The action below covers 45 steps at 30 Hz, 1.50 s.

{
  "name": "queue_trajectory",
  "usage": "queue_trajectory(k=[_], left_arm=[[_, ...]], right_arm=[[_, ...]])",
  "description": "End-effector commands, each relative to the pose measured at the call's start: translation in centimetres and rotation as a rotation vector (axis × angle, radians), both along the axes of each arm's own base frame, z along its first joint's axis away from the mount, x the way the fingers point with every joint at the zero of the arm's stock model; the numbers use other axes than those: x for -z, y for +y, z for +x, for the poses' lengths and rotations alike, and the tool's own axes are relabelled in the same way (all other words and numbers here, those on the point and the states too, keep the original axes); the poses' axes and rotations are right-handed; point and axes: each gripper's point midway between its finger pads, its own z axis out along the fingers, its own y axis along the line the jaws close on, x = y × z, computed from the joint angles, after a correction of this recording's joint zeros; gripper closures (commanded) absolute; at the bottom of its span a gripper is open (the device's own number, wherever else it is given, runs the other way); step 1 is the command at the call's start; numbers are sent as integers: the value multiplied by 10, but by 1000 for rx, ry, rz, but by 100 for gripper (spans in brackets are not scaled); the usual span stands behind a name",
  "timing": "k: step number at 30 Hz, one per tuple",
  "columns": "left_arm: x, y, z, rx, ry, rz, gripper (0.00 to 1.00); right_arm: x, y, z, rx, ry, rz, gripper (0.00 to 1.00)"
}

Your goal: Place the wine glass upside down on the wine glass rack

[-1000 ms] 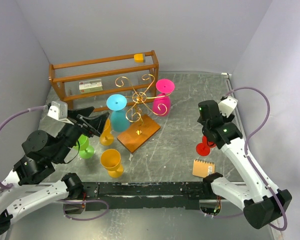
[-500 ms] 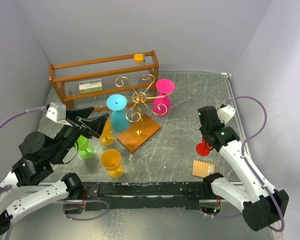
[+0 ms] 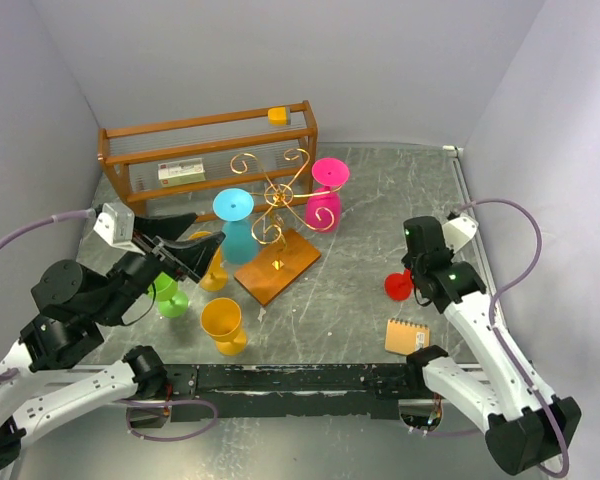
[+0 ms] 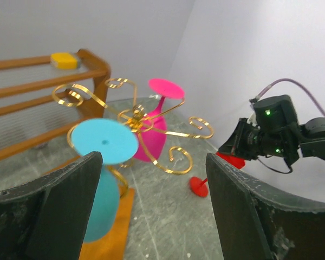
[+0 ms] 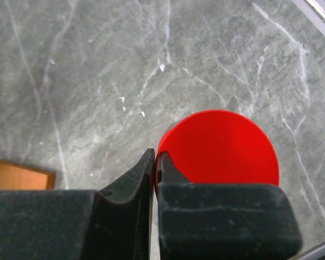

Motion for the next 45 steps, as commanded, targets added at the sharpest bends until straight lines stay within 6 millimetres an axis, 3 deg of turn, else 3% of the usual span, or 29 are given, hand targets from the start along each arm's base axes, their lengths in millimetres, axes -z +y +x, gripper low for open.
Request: queue_trajectory(k=[1,12,17,20,22,34,39,45], left_arm=[[-43,-15,-19,133,-104,-8,12],[-68,-76,-33,404,-58,-114,6],[-81,-117,-61,696,-4,-229,4],[-91,-132,-76,864,30,-349,6],[-95,-140,-76,914,41,-401,6],[-69,-193,-5,682,472,-614,10],[-76,-208,13,624,503,-710,11],[-67,-226,34,545,537,-797,15]], right_arm=[[-43,0,5,-9,-145,38,100],[-169,7,-14,-110,-511,154,100],[-227,12,-32,-177,-736,237,100],[-256,17,-44,-219,-862,298,100],[-271,22,-52,-252,-924,335,100],[-314,38,-85,-378,-1161,517,100],[-322,46,-87,-417,-1219,586,100],[-333,54,-95,-479,-1259,617,100]])
